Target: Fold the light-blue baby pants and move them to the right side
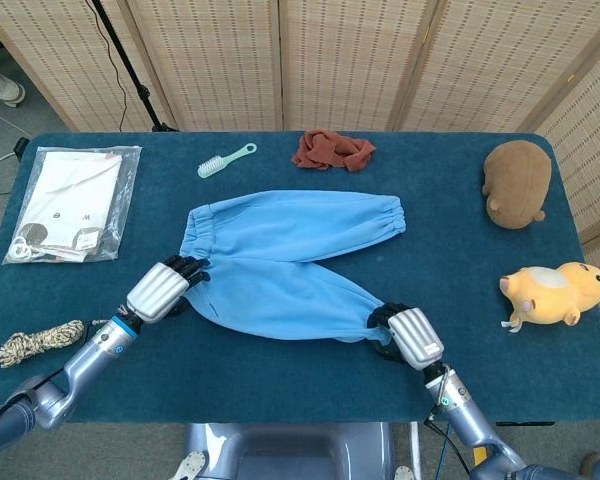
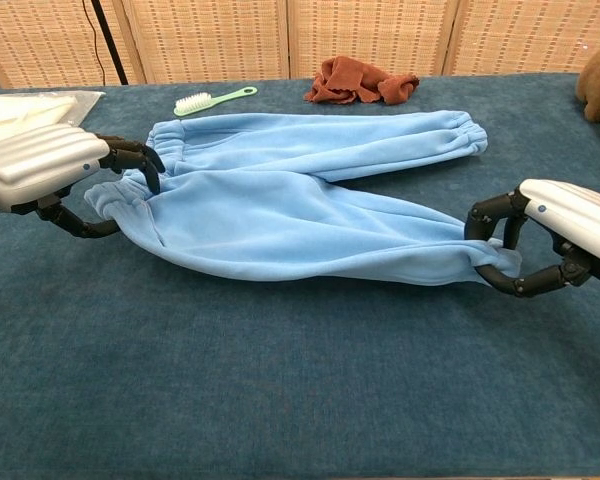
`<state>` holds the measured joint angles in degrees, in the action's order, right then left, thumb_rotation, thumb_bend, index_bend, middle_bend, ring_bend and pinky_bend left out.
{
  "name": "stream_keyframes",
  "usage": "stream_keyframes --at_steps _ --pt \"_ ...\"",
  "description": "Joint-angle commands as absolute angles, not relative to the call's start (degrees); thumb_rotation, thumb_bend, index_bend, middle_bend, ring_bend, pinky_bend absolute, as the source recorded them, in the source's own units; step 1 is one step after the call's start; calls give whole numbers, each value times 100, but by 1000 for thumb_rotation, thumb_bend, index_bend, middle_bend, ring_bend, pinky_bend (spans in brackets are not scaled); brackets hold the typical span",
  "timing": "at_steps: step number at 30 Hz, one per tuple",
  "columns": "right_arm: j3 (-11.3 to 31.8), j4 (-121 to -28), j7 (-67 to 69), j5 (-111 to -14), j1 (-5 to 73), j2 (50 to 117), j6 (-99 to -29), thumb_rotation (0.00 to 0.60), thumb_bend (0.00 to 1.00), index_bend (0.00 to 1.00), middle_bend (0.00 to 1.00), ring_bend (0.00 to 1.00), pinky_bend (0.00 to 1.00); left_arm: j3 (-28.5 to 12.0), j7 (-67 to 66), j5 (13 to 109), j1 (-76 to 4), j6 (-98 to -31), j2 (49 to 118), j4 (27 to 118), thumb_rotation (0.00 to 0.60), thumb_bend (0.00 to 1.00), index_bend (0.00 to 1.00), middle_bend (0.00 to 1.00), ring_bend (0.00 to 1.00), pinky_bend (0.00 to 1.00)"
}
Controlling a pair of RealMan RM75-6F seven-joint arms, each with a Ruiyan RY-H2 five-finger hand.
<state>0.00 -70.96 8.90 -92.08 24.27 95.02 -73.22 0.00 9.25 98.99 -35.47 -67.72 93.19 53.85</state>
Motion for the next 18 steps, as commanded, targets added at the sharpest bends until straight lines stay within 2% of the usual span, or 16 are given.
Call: stream_keyframes --at_steps 1,9,14,18 --pt "8 -7101 908 -9195 2427 9505 -7311 600 570 608 515 402 462 38 881 9908 -3544 -6872 9419 5229 600 326 572 415 368 414" --pt "27 -7120 969 -9155 2421 9497 -7279 600 570 608 515 402 462 90 792 9746 -3567 -6701 9487 5113 600 332 632 467 416 453" --pt "65 -7151 1016 -9120 2422 9466 -7273 600 575 609 515 402 462 77 819 9651 -3577 -6701 9489 5121 600 377 668 501 453 505" --pt "90 -7175 1058 -9096 2418 9429 -7276 600 575 611 517 402 462 77 851 9601 -3608 -6669 9445 5160 600 449 668 502 458 516"
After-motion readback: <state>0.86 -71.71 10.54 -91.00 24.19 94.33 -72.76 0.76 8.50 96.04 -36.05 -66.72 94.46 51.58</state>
